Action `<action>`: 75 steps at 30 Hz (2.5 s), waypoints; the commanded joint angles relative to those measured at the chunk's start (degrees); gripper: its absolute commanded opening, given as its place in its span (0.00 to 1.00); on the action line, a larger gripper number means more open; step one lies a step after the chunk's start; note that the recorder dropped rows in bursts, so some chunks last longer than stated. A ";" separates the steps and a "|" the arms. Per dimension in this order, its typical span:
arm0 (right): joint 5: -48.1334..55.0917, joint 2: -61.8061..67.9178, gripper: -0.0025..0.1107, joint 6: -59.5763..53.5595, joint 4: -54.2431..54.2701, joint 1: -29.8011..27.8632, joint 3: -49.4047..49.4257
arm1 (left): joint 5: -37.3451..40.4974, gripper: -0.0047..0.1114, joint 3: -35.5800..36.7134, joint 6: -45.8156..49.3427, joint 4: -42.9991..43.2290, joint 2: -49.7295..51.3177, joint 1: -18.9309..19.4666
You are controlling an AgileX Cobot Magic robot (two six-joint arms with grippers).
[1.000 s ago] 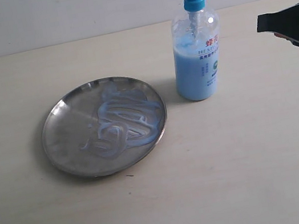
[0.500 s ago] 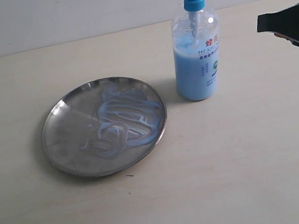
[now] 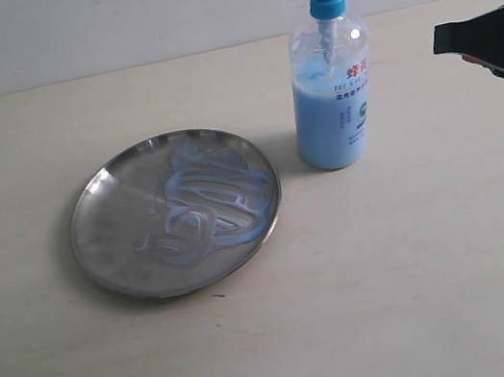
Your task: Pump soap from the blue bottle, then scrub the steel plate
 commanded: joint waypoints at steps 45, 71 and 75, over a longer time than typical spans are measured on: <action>-0.95 -0.11 0.02 -0.55 -0.21 -0.25 0.24 | 10.68 0.04 4.03 -14.18 17.22 -3.05 -0.39; -0.95 -0.11 0.02 -0.55 -0.21 -0.25 0.24 | 10.68 0.04 4.03 -14.18 17.22 -3.05 -0.39; -0.70 -0.23 0.02 -0.55 -0.21 -0.25 0.24 | 10.68 0.04 4.03 -14.18 17.22 -3.05 -0.39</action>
